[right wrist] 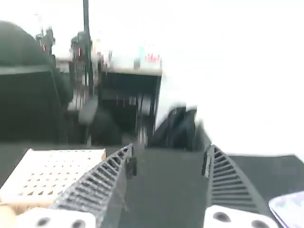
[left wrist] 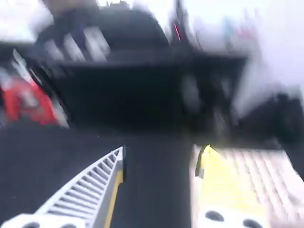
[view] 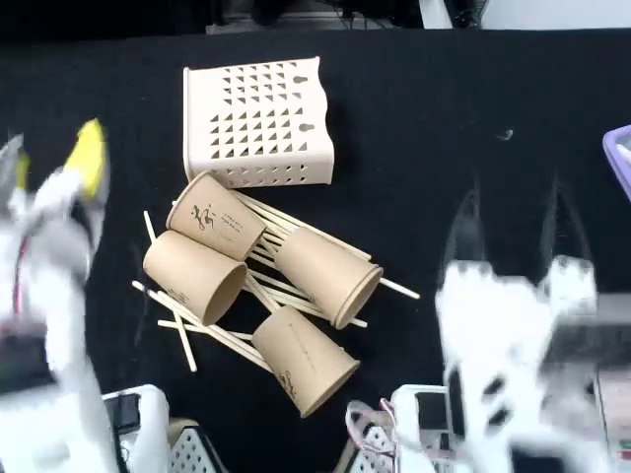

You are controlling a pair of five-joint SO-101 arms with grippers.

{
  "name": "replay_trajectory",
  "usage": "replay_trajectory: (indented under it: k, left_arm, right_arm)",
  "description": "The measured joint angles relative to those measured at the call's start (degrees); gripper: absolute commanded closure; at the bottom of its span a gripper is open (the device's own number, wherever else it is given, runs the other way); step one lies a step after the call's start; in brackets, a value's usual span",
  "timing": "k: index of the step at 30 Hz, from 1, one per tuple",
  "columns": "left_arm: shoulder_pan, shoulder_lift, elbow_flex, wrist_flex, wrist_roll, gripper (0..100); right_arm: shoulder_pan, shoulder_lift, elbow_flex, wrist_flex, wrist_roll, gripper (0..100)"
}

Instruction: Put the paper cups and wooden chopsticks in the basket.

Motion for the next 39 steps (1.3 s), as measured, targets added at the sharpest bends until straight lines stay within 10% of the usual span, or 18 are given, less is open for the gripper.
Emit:
replay_trajectory:
  k: [10,17,39]
  left_arm:
    - [10.02,82.11,-63.38,31.03,2.64,68]
    - [9.85,125.01,-113.76,39.12,3.43,68]
    - [-0.35,132.57,-122.29,41.14,-2.55,68]
  right_arm:
    - [-3.96,67.60,-29.19,11.96,0.09,75.9]
    - [-3.60,85.36,-29.71,9.67,0.09,75.9]
    - [-8.26,81.05,-2.37,-14.24,0.18,75.9]
